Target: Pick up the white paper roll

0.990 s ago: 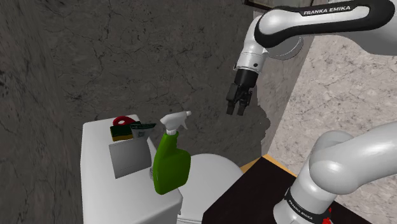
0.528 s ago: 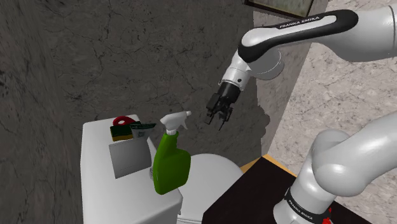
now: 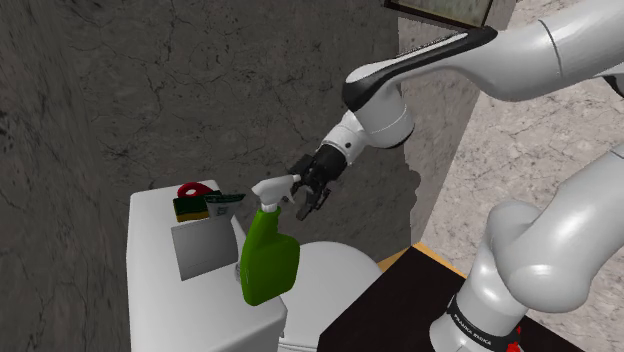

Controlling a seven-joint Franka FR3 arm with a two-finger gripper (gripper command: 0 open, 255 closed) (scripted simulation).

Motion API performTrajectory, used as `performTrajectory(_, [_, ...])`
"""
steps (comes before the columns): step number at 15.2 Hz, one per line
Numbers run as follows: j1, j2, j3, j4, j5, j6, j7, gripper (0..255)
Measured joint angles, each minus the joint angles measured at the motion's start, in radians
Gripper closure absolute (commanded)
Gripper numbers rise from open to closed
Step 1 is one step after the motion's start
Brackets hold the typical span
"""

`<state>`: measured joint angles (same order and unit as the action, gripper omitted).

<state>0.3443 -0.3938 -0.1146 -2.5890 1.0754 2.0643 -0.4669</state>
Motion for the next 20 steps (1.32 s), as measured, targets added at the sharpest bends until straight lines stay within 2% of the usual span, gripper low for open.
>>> performTrajectory(5, [0.086, 0.129, -0.005, 0.065, 0.284, -0.004, -0.168, 0])
performTrajectory(9, [0.125, 0.235, -0.005, 0.137, 0.47, -0.049, -0.279, 0])
performTrajectory(12, [0.134, 0.272, -0.001, 0.146, 0.515, -0.055, -0.321, 0])
performTrajectory(17, [0.134, 0.325, -0.004, 0.142, 0.546, -0.064, -0.384, 0])
performTrajectory(18, [0.134, 0.33, -0.004, 0.142, 0.549, -0.066, -0.39, 255])
performTrajectory(20, [0.134, 0.334, -0.004, 0.142, 0.551, -0.066, -0.394, 255])
